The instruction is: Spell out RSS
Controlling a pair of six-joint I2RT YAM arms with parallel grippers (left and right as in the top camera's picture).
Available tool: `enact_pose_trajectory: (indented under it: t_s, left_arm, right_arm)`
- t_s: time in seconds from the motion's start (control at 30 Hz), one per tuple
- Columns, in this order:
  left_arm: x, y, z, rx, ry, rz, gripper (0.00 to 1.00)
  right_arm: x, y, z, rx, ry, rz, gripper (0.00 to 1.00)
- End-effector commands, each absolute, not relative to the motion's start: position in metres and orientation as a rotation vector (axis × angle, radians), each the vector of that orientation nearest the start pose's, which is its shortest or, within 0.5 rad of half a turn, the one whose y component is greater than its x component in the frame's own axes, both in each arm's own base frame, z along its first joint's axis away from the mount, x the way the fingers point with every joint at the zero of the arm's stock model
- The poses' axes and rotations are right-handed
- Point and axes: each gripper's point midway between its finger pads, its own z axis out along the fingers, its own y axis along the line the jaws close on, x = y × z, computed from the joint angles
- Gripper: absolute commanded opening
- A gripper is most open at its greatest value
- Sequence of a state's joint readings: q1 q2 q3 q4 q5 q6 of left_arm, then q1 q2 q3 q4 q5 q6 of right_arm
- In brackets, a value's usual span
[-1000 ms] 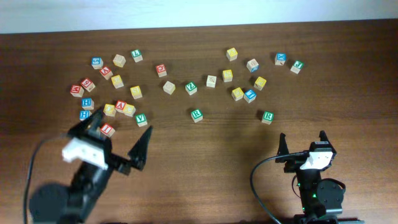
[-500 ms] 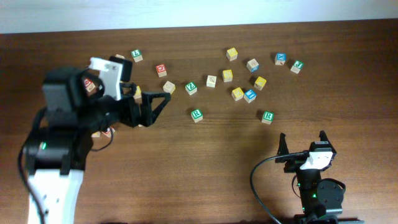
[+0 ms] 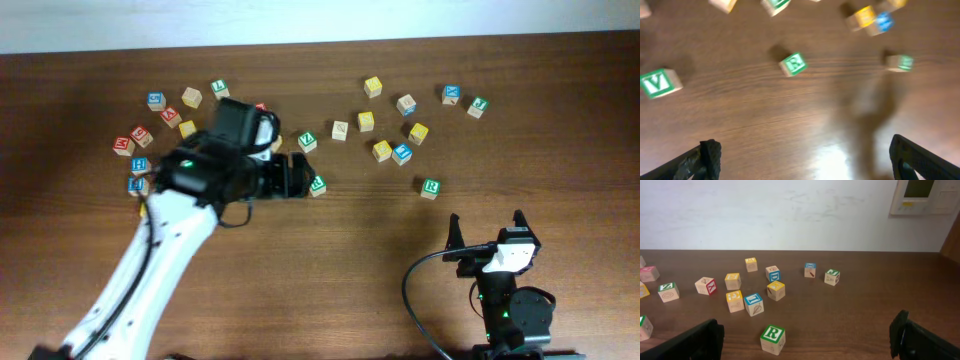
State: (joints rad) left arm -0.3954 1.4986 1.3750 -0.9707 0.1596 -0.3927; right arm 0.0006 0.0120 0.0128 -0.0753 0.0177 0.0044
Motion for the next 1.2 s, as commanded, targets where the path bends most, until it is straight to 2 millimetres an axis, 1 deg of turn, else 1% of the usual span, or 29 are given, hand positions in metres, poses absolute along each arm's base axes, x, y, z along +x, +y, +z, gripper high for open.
enact_pose_trajectory:
  t_s: [0.0, 0.1, 0.13, 0.17, 0.23, 0.27, 0.37, 0.47, 0.53, 0.67, 0.73, 1.03, 1.17]
  left_arm:
    - [0.334, -0.167, 0.175, -0.018, 2.744, -0.308, 0.99]
    - [0.33, -0.181, 0.162, 0.032, 2.78, -0.301, 0.99]
    - [0.329, -0.184, 0.156, -0.013, 2.796, -0.299, 0.99]
    - [0.329, -0.183, 0.15, -0.14, 2.813, -0.287, 0.99]
    - [0.329, -0.183, 0.14, -0.291, 2.83, -0.276, 0.99]
    - [0.329, -0.186, 0.134, -0.327, 2.839, -0.277, 0.99]
    - [0.328, -0.193, 0.12, -0.337, 2.869, -0.26, 0.99]
    - [0.326, -0.198, 0.102, -0.455, 2.901, -0.234, 0.99]
    - [0.327, -0.202, 0.094, -0.476, 2.909, -0.229, 0.99]
    - [0.325, -0.215, 0.084, -0.439, 2.928, -0.242, 0.99]
    - [0.324, -0.22, 0.083, -0.426, 2.935, -0.265, 0.99]
    - [0.323, -0.225, 0.082, -0.417, 2.933, -0.27, 0.99]
    - [0.316, -0.235, 0.079, -0.367, 2.939, -0.249, 0.99]
  right_arm:
    - [0.246, 0.0, 0.155, 0.016, 1.65, 0.007, 0.98]
    - [0.246, 0.0, 0.155, 0.016, 1.65, 0.007, 0.99]
    - [0.246, 0.0, 0.155, 0.016, 1.65, 0.007, 0.98]
    - [0.246, 0.0, 0.155, 0.016, 1.65, 0.007, 0.99]
    - [0.246, 0.0, 0.155, 0.016, 1.65, 0.007, 0.98]
    - [0.246, 0.0, 0.155, 0.016, 1.65, 0.007, 0.98]
    - [0.246, 0.0, 0.155, 0.016, 1.65, 0.007, 0.98]
    - [0.246, 0.0, 0.155, 0.016, 1.65, 0.007, 0.98]
    - [0.246, 0.0, 0.155, 0.016, 1.65, 0.007, 0.98]
    - [0.246, 0.0, 0.155, 0.016, 1.65, 0.007, 0.98]
    - [0.246, 0.0, 0.155, 0.016, 1.65, 0.007, 0.98]
    - [0.246, 0.0, 0.155, 0.016, 1.65, 0.007, 0.98]
    - [0.246, 0.0, 0.155, 0.016, 1.65, 0.007, 0.98]
